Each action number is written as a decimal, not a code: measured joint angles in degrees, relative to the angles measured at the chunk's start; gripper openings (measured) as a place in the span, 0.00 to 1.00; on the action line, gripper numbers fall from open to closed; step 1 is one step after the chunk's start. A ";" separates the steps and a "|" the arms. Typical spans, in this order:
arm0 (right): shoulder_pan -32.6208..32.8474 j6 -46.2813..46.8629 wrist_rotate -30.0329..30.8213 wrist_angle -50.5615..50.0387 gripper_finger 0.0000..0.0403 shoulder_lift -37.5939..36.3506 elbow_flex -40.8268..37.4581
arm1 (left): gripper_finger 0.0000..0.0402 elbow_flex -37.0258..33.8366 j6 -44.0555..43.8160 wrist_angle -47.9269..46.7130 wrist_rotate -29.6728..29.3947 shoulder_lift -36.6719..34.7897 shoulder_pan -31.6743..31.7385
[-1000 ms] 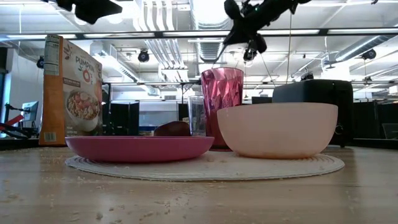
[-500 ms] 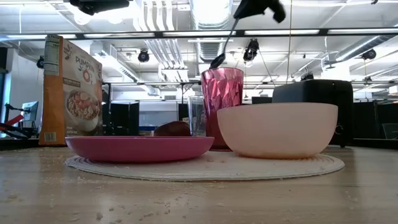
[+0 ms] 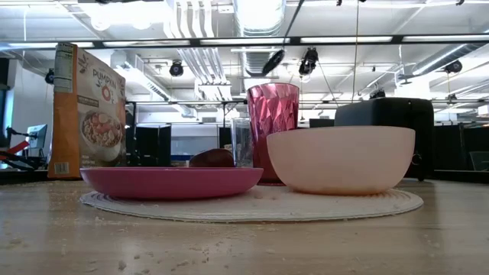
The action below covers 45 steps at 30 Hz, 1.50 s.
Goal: Arrange a breakfast setting
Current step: Put the blue spoon to the right of the white tablemat
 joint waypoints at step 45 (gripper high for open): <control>5.76 -19.20 1.22 27.06 0.02 8.91 0.00 | 0.41 15.62 3.78 40.83 21.20 45.33 22.29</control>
